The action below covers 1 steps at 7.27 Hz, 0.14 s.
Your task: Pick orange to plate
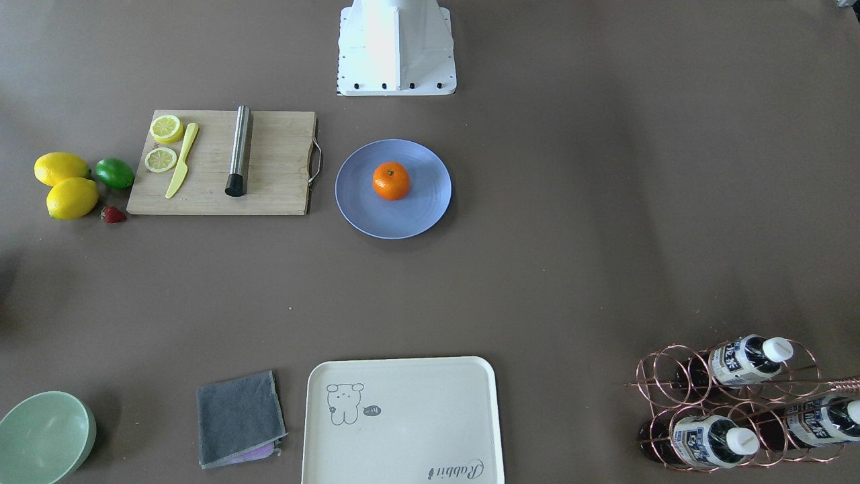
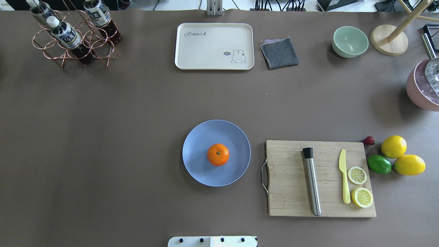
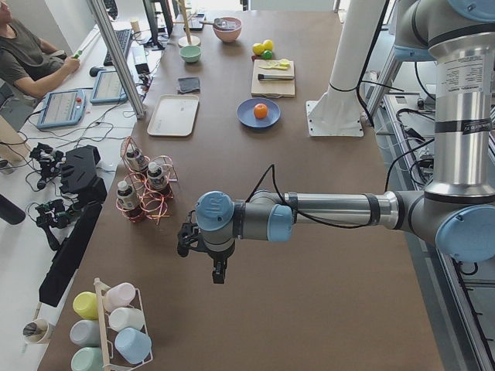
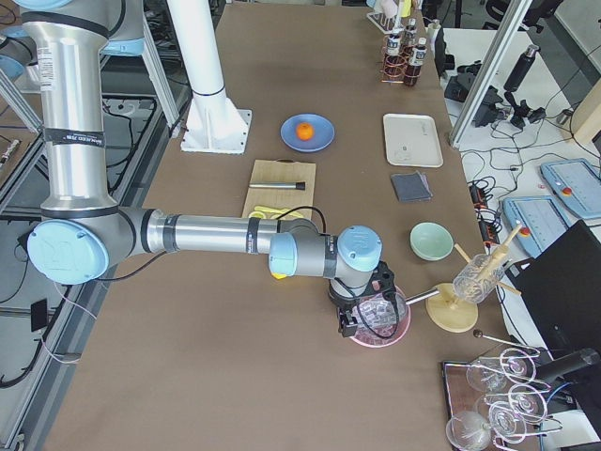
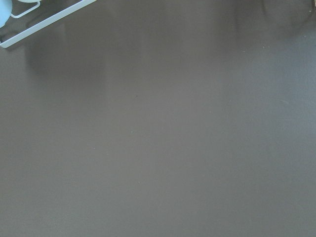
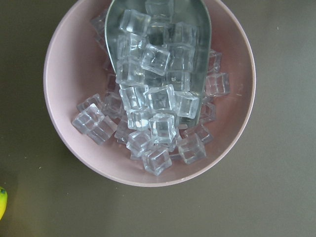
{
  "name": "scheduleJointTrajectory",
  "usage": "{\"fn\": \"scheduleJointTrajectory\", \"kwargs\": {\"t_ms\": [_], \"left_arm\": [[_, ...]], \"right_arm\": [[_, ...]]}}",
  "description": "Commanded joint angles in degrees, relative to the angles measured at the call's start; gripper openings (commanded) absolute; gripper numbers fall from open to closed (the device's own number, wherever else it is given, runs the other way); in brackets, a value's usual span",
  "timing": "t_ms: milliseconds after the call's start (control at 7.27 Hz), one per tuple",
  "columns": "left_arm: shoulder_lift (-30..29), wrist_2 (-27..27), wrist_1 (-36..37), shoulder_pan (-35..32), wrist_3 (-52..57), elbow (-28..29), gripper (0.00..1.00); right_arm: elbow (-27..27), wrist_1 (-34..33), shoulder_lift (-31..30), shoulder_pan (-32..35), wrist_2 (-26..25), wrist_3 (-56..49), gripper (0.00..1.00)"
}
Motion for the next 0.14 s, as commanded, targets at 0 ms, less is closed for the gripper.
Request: {"fn": "scheduleJointTrajectory", "kwargs": {"t_ms": [0], "left_arm": [[2.03, -0.03, 0.19, 0.0, -0.04, 0.22, 0.98]], "right_arm": [[0.07, -0.07, 0.0, -0.02, 0.06, 0.29, 1.0]]}}
